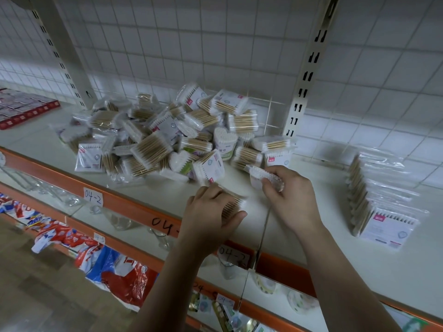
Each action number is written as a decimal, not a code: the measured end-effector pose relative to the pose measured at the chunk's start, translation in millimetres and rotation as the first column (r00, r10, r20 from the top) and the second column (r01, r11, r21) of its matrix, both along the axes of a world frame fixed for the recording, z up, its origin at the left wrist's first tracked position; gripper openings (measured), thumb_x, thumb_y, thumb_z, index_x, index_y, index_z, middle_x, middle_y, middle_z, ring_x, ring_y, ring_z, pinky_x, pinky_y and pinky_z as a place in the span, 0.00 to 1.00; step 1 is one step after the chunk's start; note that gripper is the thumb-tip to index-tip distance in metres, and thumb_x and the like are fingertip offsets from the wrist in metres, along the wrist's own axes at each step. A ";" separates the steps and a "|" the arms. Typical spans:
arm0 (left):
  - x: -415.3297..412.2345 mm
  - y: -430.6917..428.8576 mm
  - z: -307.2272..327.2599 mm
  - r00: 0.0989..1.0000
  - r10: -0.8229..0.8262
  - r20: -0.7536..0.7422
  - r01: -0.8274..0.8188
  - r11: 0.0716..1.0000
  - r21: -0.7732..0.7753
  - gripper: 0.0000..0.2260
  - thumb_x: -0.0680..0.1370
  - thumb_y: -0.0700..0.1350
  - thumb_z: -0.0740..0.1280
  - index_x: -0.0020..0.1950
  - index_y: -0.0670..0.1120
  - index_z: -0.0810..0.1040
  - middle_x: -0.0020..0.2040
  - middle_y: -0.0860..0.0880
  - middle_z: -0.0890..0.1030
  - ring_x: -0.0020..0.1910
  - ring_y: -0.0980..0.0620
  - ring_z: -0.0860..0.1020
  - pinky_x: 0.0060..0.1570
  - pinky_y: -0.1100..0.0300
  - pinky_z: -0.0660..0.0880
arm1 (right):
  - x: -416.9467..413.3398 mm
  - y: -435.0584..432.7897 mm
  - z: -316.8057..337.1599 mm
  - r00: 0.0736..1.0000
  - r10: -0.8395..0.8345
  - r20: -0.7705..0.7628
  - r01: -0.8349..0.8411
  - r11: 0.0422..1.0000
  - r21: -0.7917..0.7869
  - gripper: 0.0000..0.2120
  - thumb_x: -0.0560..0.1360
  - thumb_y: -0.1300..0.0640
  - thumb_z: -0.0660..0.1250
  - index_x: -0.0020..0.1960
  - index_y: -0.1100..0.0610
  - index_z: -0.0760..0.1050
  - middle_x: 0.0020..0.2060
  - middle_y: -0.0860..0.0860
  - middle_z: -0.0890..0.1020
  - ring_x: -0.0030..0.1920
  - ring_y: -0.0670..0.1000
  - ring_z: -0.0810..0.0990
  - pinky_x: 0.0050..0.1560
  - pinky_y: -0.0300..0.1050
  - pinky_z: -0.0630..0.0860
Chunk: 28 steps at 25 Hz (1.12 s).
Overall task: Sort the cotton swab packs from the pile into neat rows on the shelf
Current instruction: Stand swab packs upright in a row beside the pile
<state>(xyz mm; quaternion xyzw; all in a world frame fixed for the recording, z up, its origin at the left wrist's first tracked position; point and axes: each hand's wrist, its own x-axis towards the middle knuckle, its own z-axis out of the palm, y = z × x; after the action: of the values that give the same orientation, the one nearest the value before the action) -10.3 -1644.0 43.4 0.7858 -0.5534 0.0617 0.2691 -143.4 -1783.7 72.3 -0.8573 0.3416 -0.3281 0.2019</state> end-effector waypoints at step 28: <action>-1.0 -24.9 26.0 0.999 -0.022 -0.049 0.020 0.999 -0.043 0.17 0.79 0.51 0.55 0.62 0.46 0.76 0.56 0.47 0.80 0.44 0.47 0.79 0.41 0.57 0.72 | -59.6 -1.5 5.4 0.992 -0.079 0.095 0.074 0.995 0.061 0.09 0.71 0.54 0.72 0.50 0.53 0.81 0.38 0.44 0.81 0.38 0.43 0.76 0.38 0.27 0.67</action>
<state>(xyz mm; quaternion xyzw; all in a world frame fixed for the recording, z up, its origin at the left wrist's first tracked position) -11.3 -1668.9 69.4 0.7752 -0.5534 0.0510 0.3002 -203.0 -1785.2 77.7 -0.8205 0.3731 -0.3670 0.2300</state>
